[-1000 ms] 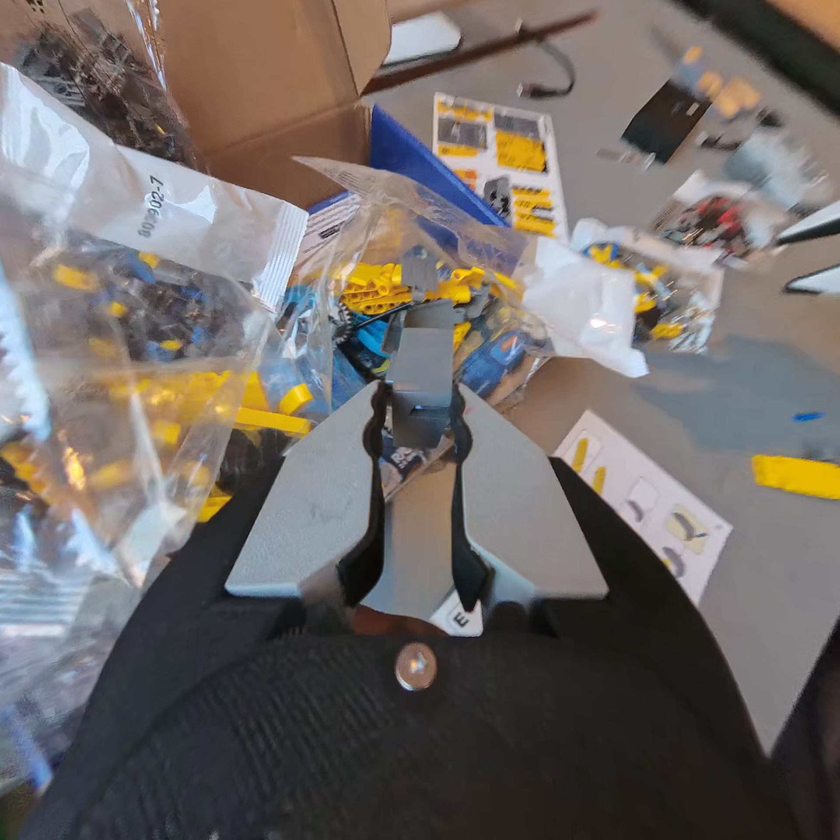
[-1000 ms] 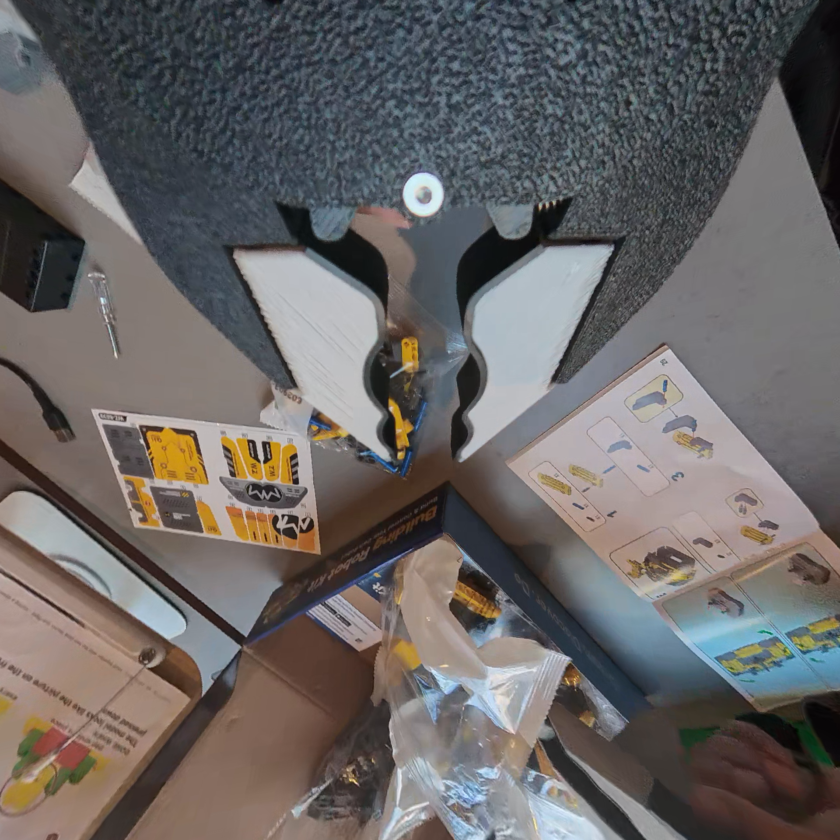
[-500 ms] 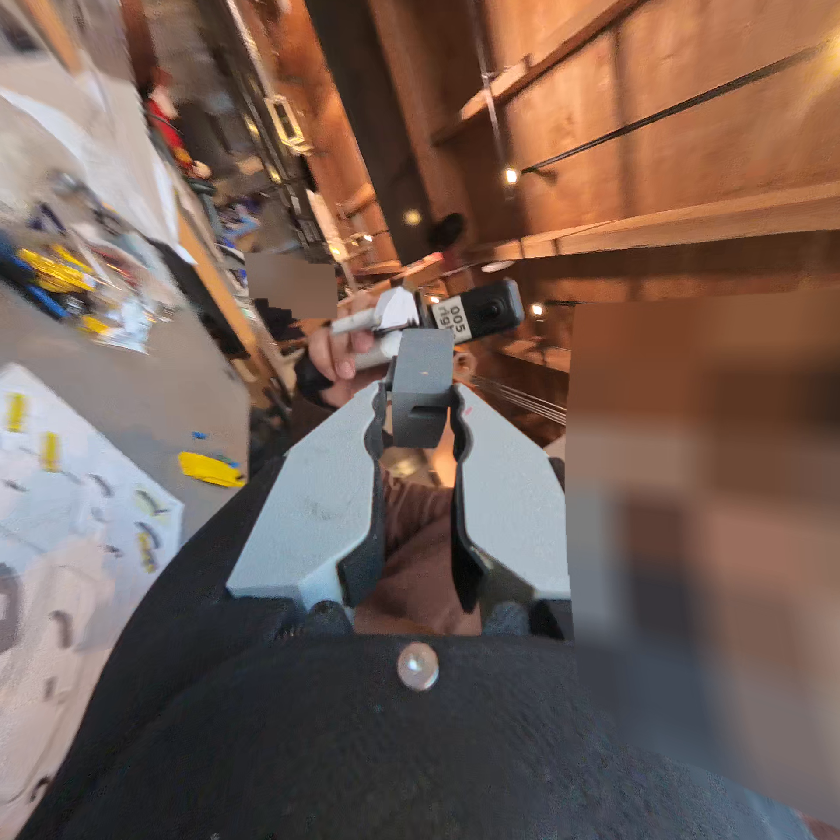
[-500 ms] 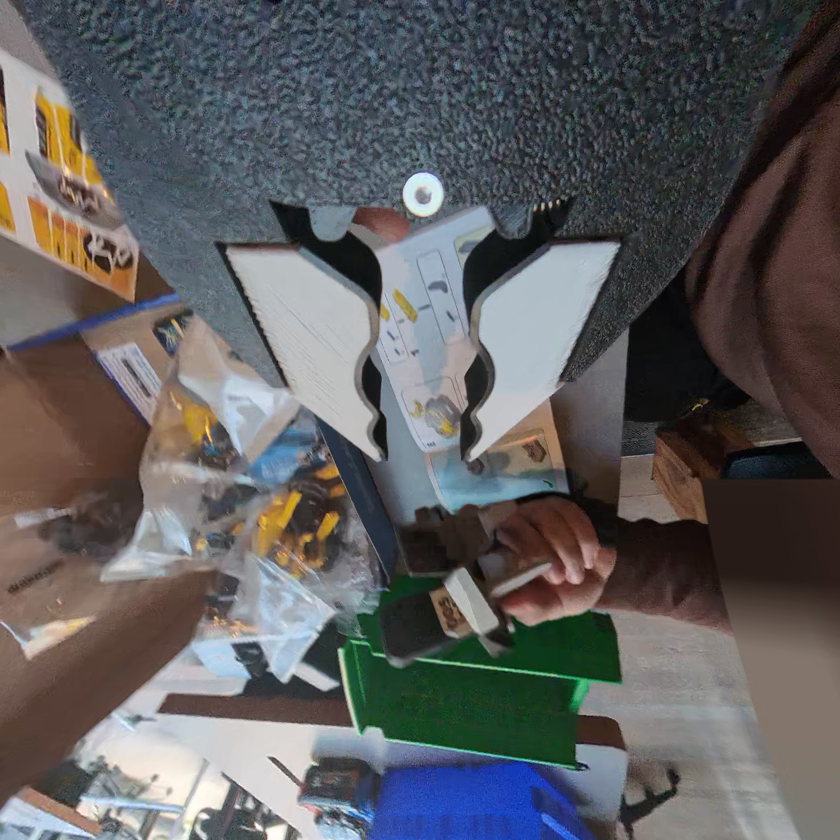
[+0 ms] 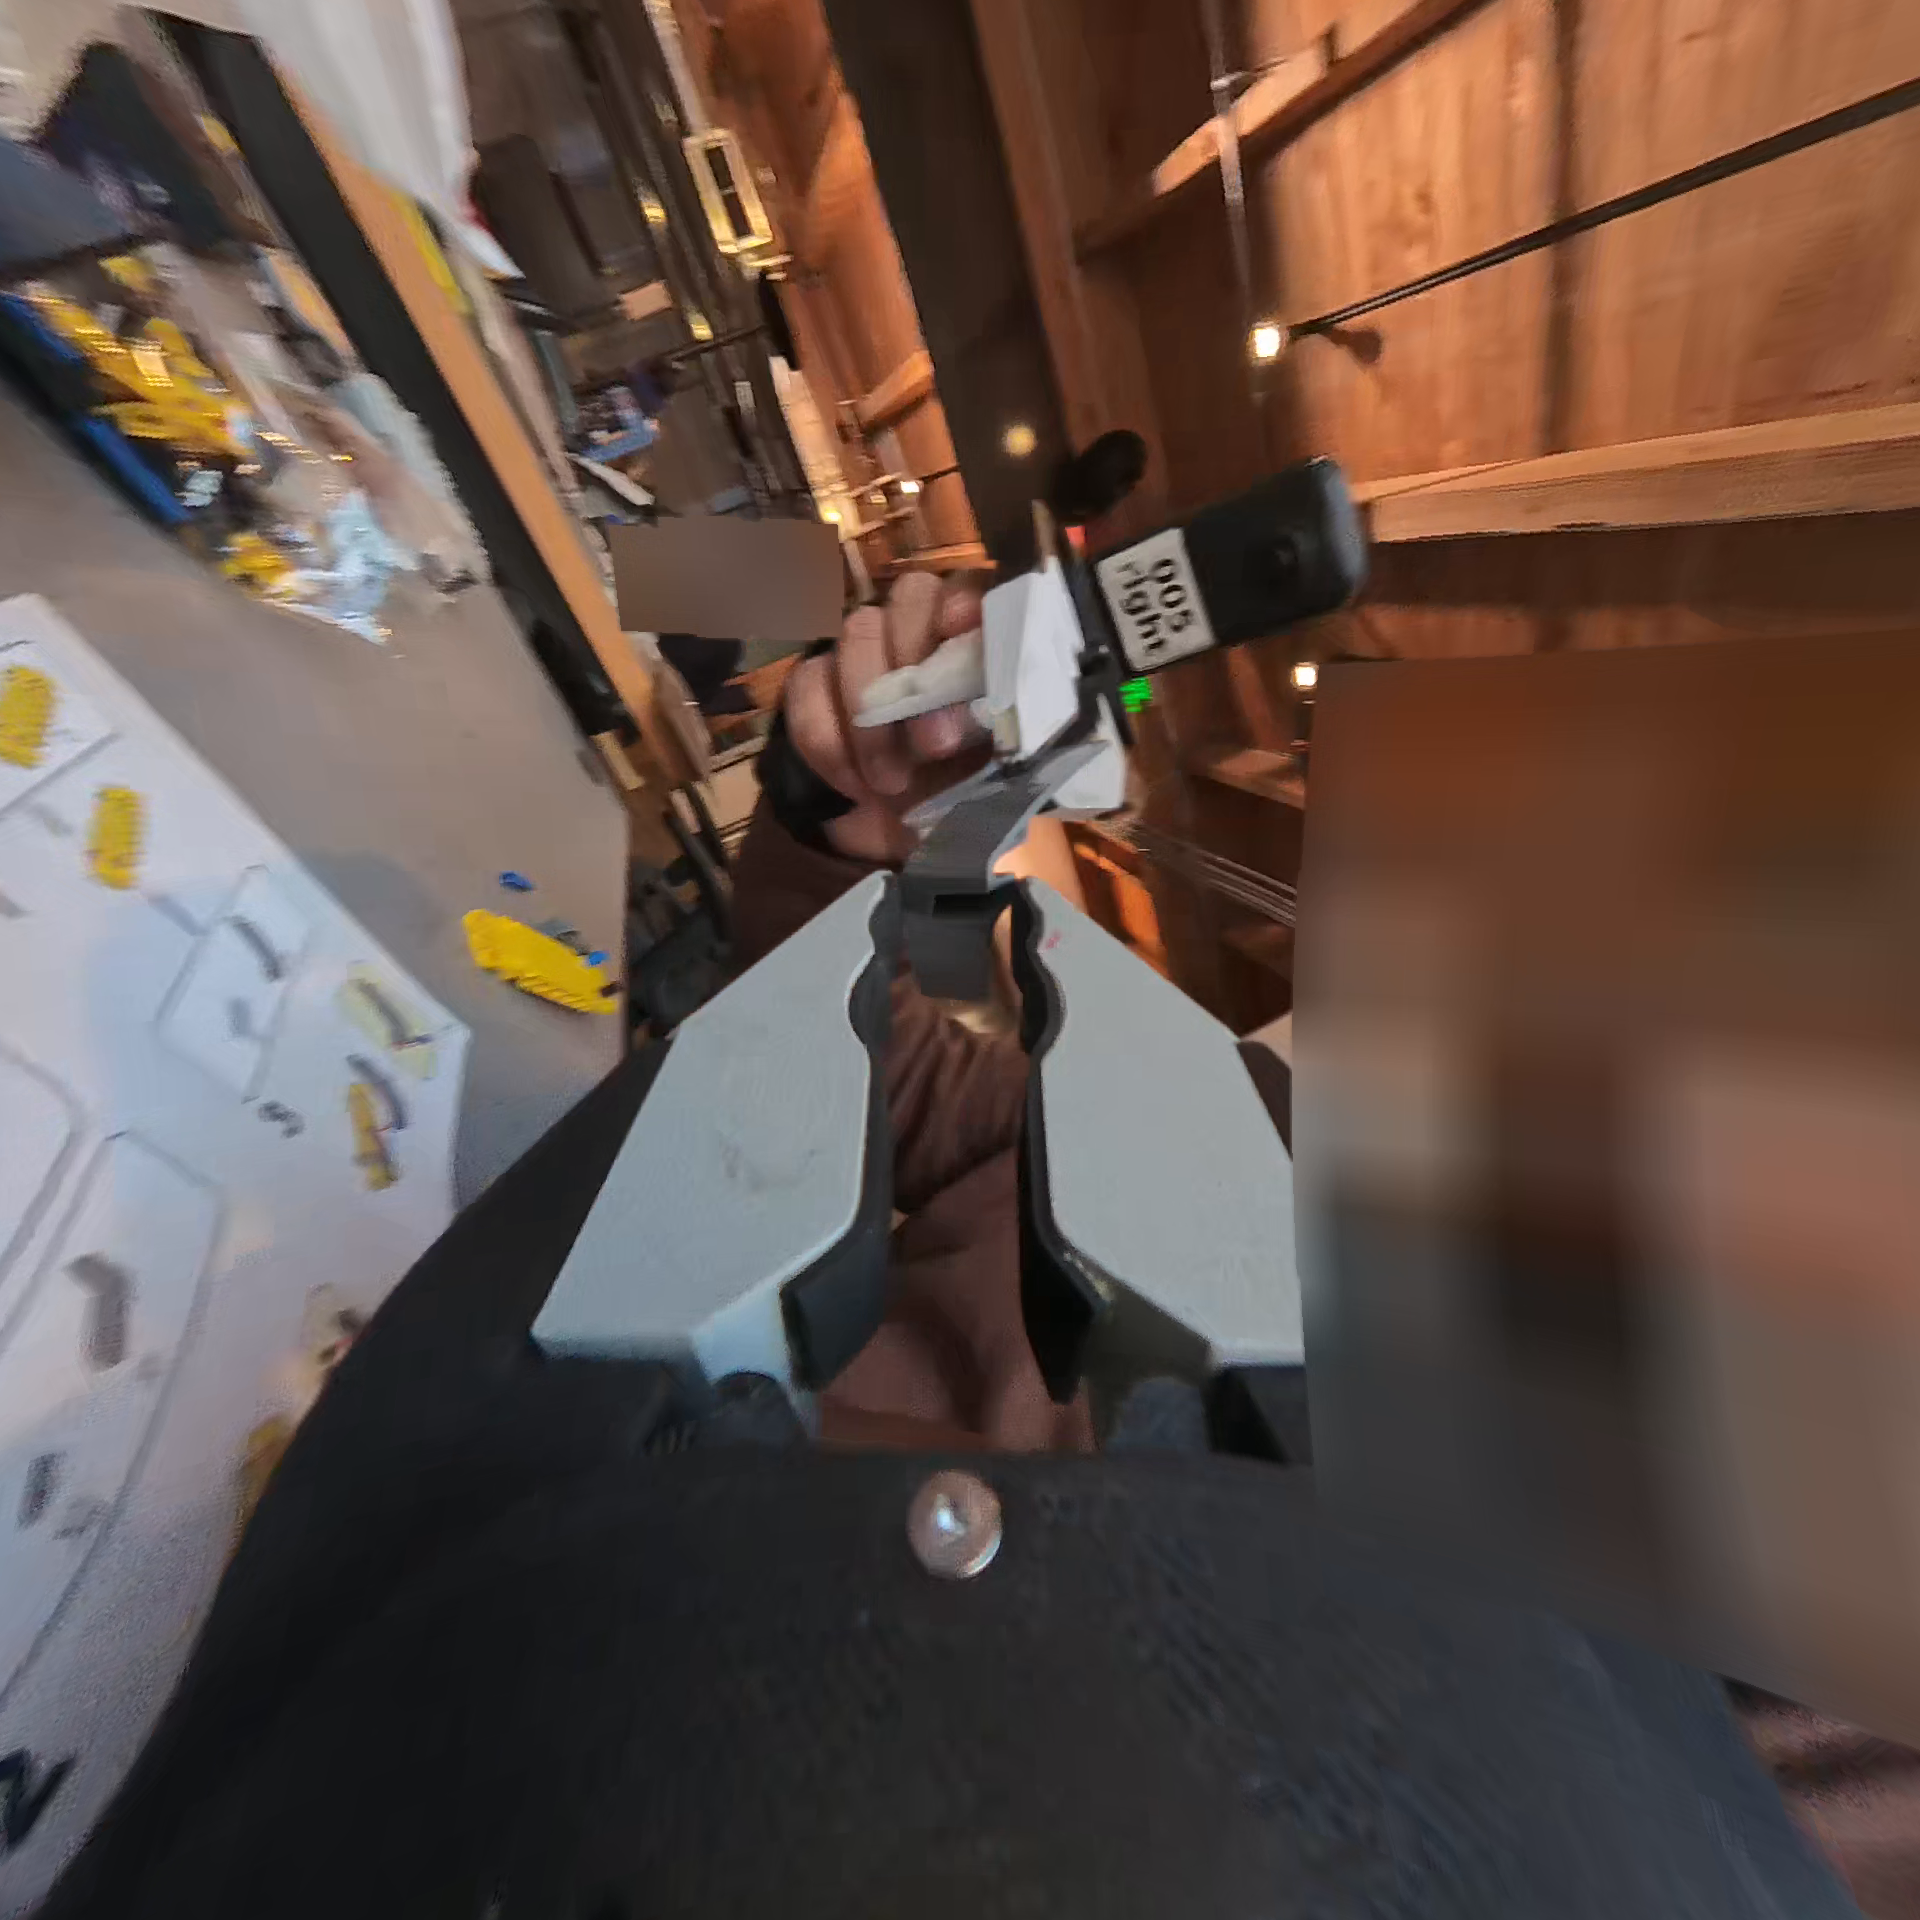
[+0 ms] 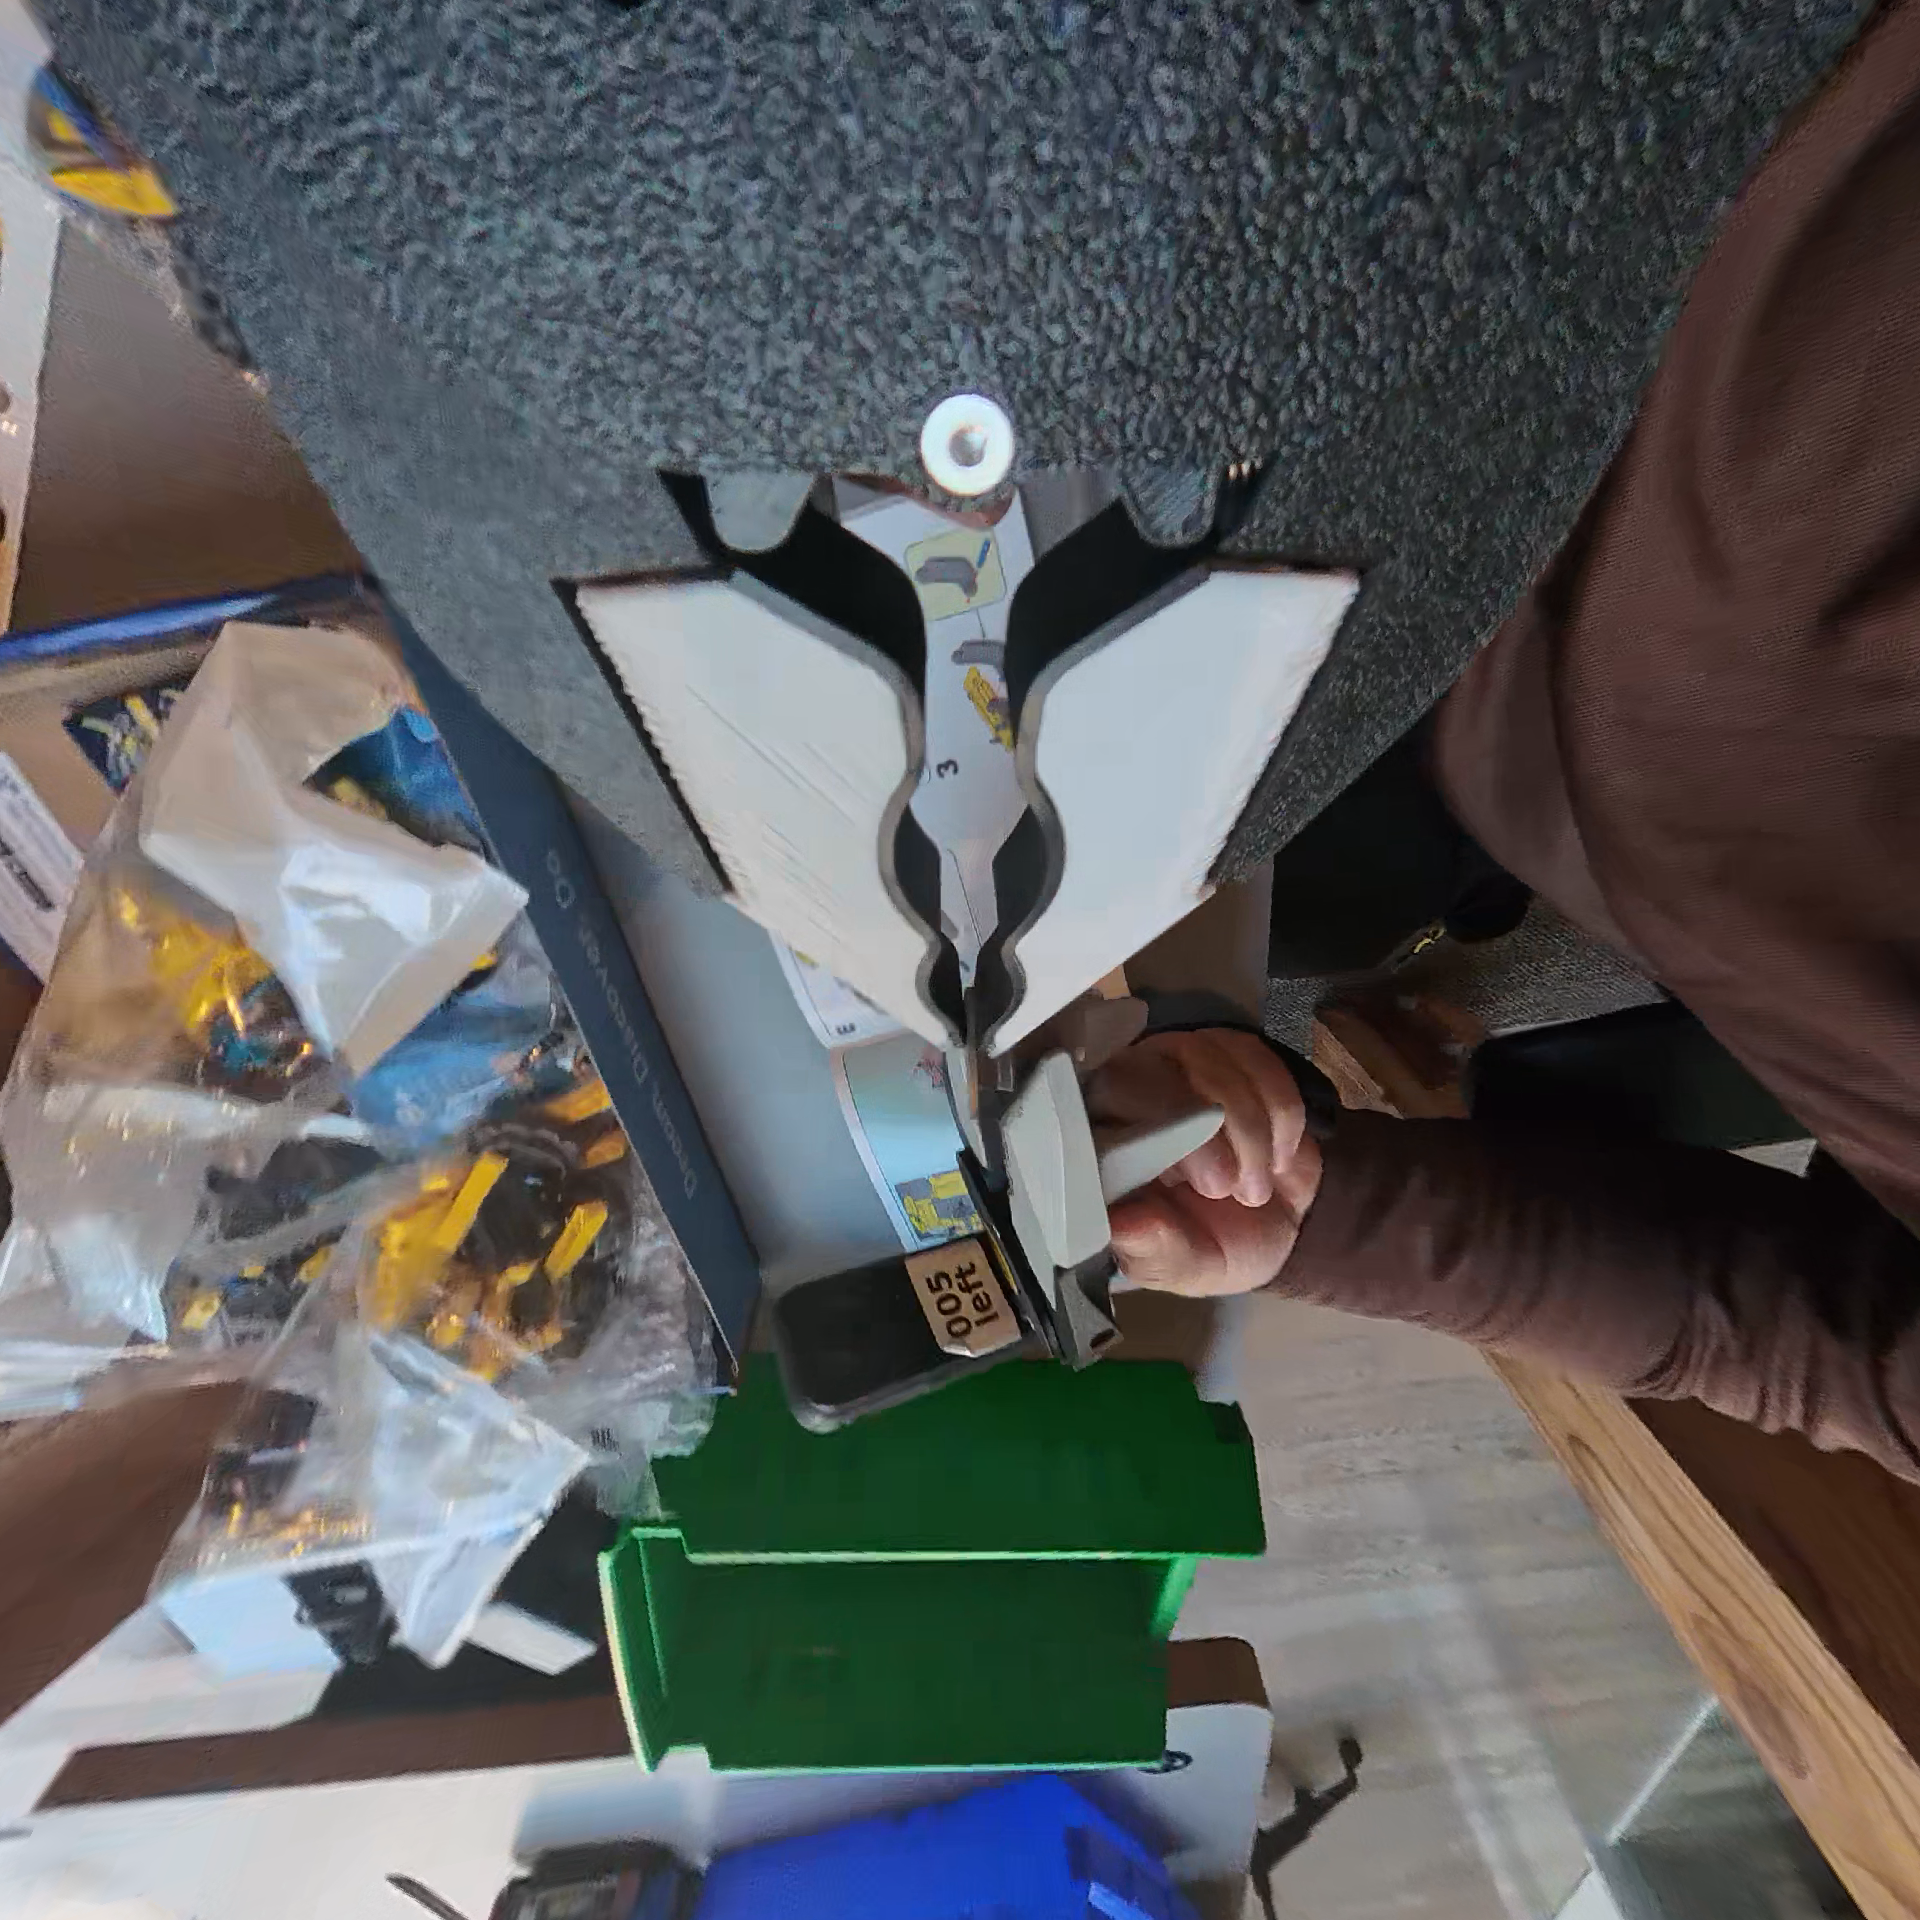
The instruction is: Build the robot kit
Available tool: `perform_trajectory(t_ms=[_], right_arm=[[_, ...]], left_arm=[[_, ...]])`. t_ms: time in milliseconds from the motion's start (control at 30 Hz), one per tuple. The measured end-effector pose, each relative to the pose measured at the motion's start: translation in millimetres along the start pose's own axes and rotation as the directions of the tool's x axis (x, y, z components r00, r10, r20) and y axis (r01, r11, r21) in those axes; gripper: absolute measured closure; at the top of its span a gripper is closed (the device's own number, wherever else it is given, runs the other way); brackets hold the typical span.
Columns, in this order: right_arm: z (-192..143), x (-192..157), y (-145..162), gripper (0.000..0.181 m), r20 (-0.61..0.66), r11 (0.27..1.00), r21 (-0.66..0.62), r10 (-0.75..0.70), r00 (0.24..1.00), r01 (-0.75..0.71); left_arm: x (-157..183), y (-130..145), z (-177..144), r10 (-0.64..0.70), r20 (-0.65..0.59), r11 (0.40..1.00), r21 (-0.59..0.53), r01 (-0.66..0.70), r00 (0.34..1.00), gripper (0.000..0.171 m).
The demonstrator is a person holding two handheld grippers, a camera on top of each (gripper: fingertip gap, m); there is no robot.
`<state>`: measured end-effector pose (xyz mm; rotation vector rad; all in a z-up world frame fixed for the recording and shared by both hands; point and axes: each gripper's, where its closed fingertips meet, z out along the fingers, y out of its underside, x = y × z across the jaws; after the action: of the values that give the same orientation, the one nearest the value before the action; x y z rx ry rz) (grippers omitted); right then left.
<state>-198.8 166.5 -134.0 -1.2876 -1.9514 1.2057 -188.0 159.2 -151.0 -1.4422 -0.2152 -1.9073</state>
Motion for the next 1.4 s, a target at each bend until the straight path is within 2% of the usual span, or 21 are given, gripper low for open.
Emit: perform_trajectory(t_ms=[33,100,167,200,267,300,333,367,500,567,633,833,900,1067,1200,1267,1400], right_arm=[[0,4,9,0.179,-0.019,0.999,-0.018,0.028,0.999,-0.028],[-4,12,23,0.179,-0.073,0.996,-0.044,0.069,0.995,-0.072],[-14,21,35,0.179,-0.126,0.992,-0.059,0.105,0.987,-0.113],[-21,25,41,0.179,-0.151,0.989,-0.061,0.124,0.981,-0.134],[-34,32,54,0.179,-0.188,0.980,-0.061,0.173,0.967,-0.187],[-38,35,61,0.179,-0.196,0.974,-0.061,0.204,0.959,-0.220],[-42,37,67,0.179,-0.199,0.966,-0.055,0.236,0.951,-0.252],[-45,39,73,0.179,-0.202,0.959,-0.044,0.267,0.942,-0.281],[-52,49,91,0.179,-0.201,0.930,-0.007,0.359,0.911,-0.368],[-52,53,103,0.179,-0.191,0.915,-0.034,0.388,0.902,-0.401],[-52,57,112,0.179,-0.187,0.906,-0.040,0.407,0.894,-0.421],[-49,62,128,0.180,-0.149,0.883,-0.045,0.457,0.877,-0.468],[-47,61,128,0.179,-0.118,0.873,-0.038,0.479,0.870,-0.486],[-44,61,121,0.180,-0.081,0.871,-0.012,0.489,0.869,-0.491],[-30,57,108,0.180,-0.060,0.877,-0.005,0.480,0.875,-0.481],[-24,55,101,0.180,-0.069,0.893,-0.015,0.447,0.892,-0.449],[-19,47,82,0.179,-0.089,0.930,-0.007,0.365,0.927,-0.367]], left_arm=[[-11,0,-1,0.024,0.071,1.000,-0.003,-0.023,0.997,0.156],[-25,-3,-10,0.126,0.216,0.992,-0.002,-0.129,0.968,0.155],[-27,-7,-27,0.254,0.342,0.966,-0.038,-0.257,0.905,0.149],[-30,-9,-37,0.338,0.425,0.938,-0.083,-0.336,0.840,0.144],[-41,-14,-63,0.510,0.593,0.846,-0.212,-0.490,0.623,0.140],[-46,-12,-72,0.574,0.636,0.797,-0.289,-0.530,0.516,0.136],[-50,-7,-77,0.623,0.646,0.758,-0.360,-0.543,0.441,0.130],[-53,-1,-79,0.659,0.640,0.729,-0.413,-0.546,0.396,0.127],[-66,14,-77,0.746,0.604,0.640,-0.535,-0.552,0.280,0.125],[-67,16,-76,0.762,0.591,0.623,-0.559,-0.548,0.265,0.125],[-69,16,-76,0.755,0.594,0.634,-0.558,-0.535,0.276,0.126],[-72,9,-82,0.653,0.639,0.748,-0.457,-0.482,0.406,0.130],[-72,7,-82,0.630,0.646,0.768,-0.435,-0.471,0.431,0.130],[-75,9,-82,0.649,0.646,0.752,-0.466,-0.467,0.402,0.131],[-90,17,-84,0.664,0.661,0.745,-0.541,-0.390,0.351,0.132],[-95,22,-82,0.679,0.661,0.732,-0.574,-0.367,0.319,0.139],[-91,40,-66,0.706,0.609,0.707,-0.594,-0.383,0.361,0.138]])
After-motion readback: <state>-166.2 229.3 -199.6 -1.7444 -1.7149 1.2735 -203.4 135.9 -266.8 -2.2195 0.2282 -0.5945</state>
